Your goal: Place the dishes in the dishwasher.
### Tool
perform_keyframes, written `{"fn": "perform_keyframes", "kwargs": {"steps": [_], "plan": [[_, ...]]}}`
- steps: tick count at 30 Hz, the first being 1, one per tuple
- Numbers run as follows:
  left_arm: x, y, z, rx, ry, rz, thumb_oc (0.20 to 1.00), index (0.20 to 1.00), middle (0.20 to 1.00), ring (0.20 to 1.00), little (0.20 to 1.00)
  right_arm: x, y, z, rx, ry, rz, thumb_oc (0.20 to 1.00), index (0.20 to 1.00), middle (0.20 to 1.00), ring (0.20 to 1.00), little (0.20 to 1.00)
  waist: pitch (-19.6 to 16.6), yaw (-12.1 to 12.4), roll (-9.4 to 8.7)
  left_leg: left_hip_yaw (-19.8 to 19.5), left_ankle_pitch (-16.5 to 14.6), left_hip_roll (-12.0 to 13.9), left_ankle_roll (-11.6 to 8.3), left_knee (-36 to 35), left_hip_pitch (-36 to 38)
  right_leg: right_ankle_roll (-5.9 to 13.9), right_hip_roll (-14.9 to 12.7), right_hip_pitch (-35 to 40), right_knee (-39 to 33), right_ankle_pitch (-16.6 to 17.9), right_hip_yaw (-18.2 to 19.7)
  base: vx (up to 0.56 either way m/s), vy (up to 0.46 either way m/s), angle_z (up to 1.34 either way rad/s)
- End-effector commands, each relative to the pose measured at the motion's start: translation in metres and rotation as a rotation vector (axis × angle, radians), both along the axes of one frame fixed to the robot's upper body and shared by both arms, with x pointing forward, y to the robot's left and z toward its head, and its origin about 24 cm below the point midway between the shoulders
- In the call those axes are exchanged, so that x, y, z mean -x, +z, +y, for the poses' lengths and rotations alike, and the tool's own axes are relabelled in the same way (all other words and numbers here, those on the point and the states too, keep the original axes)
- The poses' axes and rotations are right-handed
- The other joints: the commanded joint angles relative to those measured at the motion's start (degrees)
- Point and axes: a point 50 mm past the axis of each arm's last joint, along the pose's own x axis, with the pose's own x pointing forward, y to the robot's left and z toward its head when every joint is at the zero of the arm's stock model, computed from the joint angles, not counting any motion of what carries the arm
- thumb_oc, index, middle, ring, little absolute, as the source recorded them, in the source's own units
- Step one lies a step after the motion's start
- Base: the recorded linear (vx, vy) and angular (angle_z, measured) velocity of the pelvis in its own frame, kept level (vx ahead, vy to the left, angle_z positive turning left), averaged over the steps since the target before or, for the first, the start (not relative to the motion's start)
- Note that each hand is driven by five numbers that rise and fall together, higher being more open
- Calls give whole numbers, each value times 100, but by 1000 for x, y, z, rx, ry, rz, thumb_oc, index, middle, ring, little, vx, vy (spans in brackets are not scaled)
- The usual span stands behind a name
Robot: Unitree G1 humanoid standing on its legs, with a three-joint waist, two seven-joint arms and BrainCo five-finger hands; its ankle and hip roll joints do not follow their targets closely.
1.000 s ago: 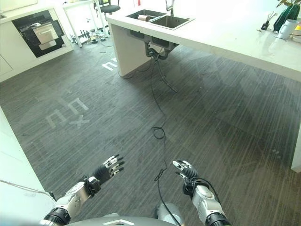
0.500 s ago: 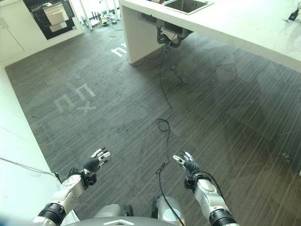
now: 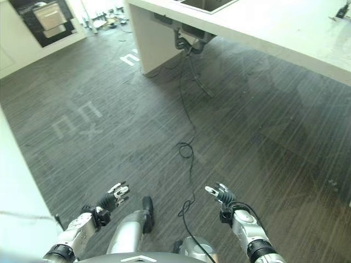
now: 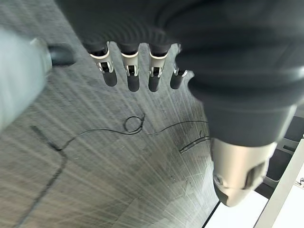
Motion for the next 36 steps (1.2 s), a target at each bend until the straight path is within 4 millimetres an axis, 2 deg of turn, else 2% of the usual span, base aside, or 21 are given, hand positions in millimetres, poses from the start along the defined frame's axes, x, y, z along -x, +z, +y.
{"fn": "perform_keyframes", "kwargs": {"steps": [1, 2, 4, 6, 7, 8, 9, 11, 14, 15, 17, 18, 19, 22, 23, 24, 28, 31, 32, 34, 36], "plan": [[-12, 17, 9, -13, -48, -100, 1000, 1000, 1000, 1000, 1000, 2, 5, -3, 41, -42, -57, 1000, 1000, 1000, 1000, 1000, -354, -27, 41, -179, -678, 383, 9, 285, -69, 1074, -839, 63, 847, 1029, -721, 482, 317, 14], [-13, 19, 11, -31, -62, -101, 1000, 1000, 1000, 1000, 1000, 8, 4, -6, 41, -61, -49, 1000, 1000, 1000, 1000, 1000, -360, -144, 25, -181, -881, 186, 232, 285, 82, 1289, -984, -386, 2099, 1666, -605, 448, 316, 22], [-14, 21, 13, -55, -55, -104, 1000, 1000, 1000, 1000, 1000, 15, 0, -7, 40, -73, -29, 1000, 1000, 1000, 1000, 1000, -311, -235, 99, -237, -1095, 79, 394, 285, 314, 1291, -1163, -1175, 3474, 2076, -495, 405, 243, 44], [-13, 22, 15, -50, -25, -115, 1000, 1000, 1000, 1000, 1000, 18, -4, -5, 31, -60, -22, 1000, 1000, 1000, 1000, 1000, -211, -280, 191, -268, -1252, 83, 455, 285, 551, 1158, -1072, -1825, 3236, 1882, -607, 397, 12, 48], [-13, 25, 17, -55, -23, -131, 1000, 1000, 1000, 1000, 1000, 17, -3, -4, 29, -52, -31, 1000, 1000, 1000, 1000, 1000, -126, -331, 287, -342, -1233, 183, 412, 285, 621, 988, -777, -2170, 2368, 1806, -850, 393, -199, -7], [-15, 28, 18, -66, -32, -140, 1000, 1000, 1000, 1000, 1000, 17, -3, -7, 26, -56, -38, 1000, 1000, 1000, 1000, 1000, -85, -390, 237, -443, -1301, 137, 378, 285, 676, 998, -576, -2257, 1345, 1835, -868, 515, -320, -18], [-16, 31, 20, -88, -54, -147, 1000, 1000, 1000, 1000, 1000, 22, -3, -13, 16, -69, -40, 1000, 1000, 1000, 1000, 1000, -17, -474, 24, -504, -1452, -85, 363, 285, 868, 1140, -648, -2718, 508, 1879, -800, 454, -264, -12], [-16, 31, 21, -111, -70, -149, 1000, 1000, 1000, 1000, 1000, 27, -5, -17, 3, -76, -44, 1000, 1000, 1000, 1000, 1000, 23, -494, -52, -516, -1526, -152, 324, 285, 1040, 1193, -816, -3273, 508, 1656, -799, 565, -225, 22], [-6, 18, 11, -129, -78, -108, 1000, 1000, 1000, 1000, 1000, 26, -7, -17, 19, -53, -30, 1000, 1000, 1000, 1000, 1000, -159, -614, 36, -704, -1811, -282, 258, 285, 1664, 1013, -719, -2993, 508, 1633, -519, 877, -187, 78], [1, 10, 2, -141, -116, -81, 1000, 1000, 1000, 1000, 1000, 20, -4, -18, 43, -42, -30, 1000, 1000, 1000, 1000, 1000, -235, -613, 58, -509, -1347, -221, 89, 285, 2161, 779, -665, -2578, 508, 1476, -430, 1013, -235, -68], [5, 5, -4, -146, -134, -73, 1000, 1000, 1000, 1000, 1000, 13, 0, -23, 58, -35, -44, 1000, 1000, 1000, 1000, 1000, -226, -594, 134, -418, -720, -68, -234, 1217, 2049, 581, -561, -2277, 508, 1275, -431, 731, -211, -11], [5, 5, -6, -122, -132, -62, 1000, 1000, 1000, 1000, 1000, 9, 5, -27, 91, -15, -46, 1000, 1000, 1000, 1000, 1000, -188, -570, 125, -336, -50, 193, -490, 2628, 1333, 349, -534, -1964, 508, 1078, -430, 562, -204, -1], [1, 7, -8, -123, -141, -59, 1000, 1000, 1000, 1000, 1000, 7, 9, -30, 105, -9, -55, 1000, 1000, 1000, 1000, 1000, -68, -537, 121, -361, 36, 340, -461, 3129, 503, 257, -473, -1684, 508, 963, -350, 567, -153, -5], [1, 7, -5, -123, -122, -50, 1000, 1000, 1000, 1000, 1000, -1, 11, -25, 109, 40, -70, 1000, 1000, 1000, 1000, 1000, 5, -378, 100, -356, -204, 162, -237, 1556, 528, 337, -437, -1473, 508, 800, -112, 437, 96, -41], [5, 5, -3, -111, -98, -42, 1000, 1000, 1000, 1000, 1000, -5, 12, -23, 117, 61, -69, 1000, 1000, 1000, 1000, 1000, -23, -301, 136, -531, 29, 167, -295, 397, 527, 373, -378, -1415, 508, 733, -11, 357, 175, -92], [5, 5, -3, -111, -97, -42, 1000, 1000, 1000, 1000, 1000, -5, 12, -23, 117, 62, -69, 1000, 1000, 1000, 1000, 1000, -35, -289, 134, -550, 67, 159, -301, 293, 521, 374, -375, -1422, 508, 730, 6, 301, 208, -123], [10, 2, -5, -98, -91, -33, 1000, 1000, 1000, 1000, 1000, -3, 7, -24, 114, 68, -42, 1000, 1000, 1000, 1000, 1000, -102, -133, 388, -1345, -295, 645, -532, 285, -579, 397, -141, -1225, 508, 483, 184, 349, 276, -112], [7, 3, -5, -95, -108, -39, 1000, 1000, 1000, 1000, 1000, 3, 2, -28, 121, 55, -19, 1000, 1000, 1000, 1000, 1000, -175, -180, 424, -844, -345, 877, -486, 285, -471, 517, -404, -1066, 508, 334, -12, 369, 364, -36], [2, 4, -6, -123, -153, -33, 1000, 1000, 1000, 1000, 1000, 9, -4, -29, 109, 14, 8, 1000, 1000, 1000, 1000, 1000, -285, -155, 423, -849, -489, 698, -370, 285, -300, 647, -610, -936, 508, 277, -170, 489, 464, -6], [-2, 5, -6, -132, -183, -34, 1000, 1000, 1000, 1000, 1000, 14, -9, -29, 100, -17, 28, 1000, 1000, 1000, 1000, 1000, -351, -175, 438, -860, -614, 579, -223, 285, -160, 681, -673, -793, 508, 277, -291, 355, 317, 0], [-5, 8, -4, -145, -207, -41, 1000, 1000, 1000, 1000, 1000, 18, -13, -25, 96, -22, 41, 1000, 1000, 1000, 1000, 1000, -396, -235, 515, -941, -722, 434, -47, 285, -17, 793, -713, -610, 508, 723, -448, 306, 307, 30]]}}
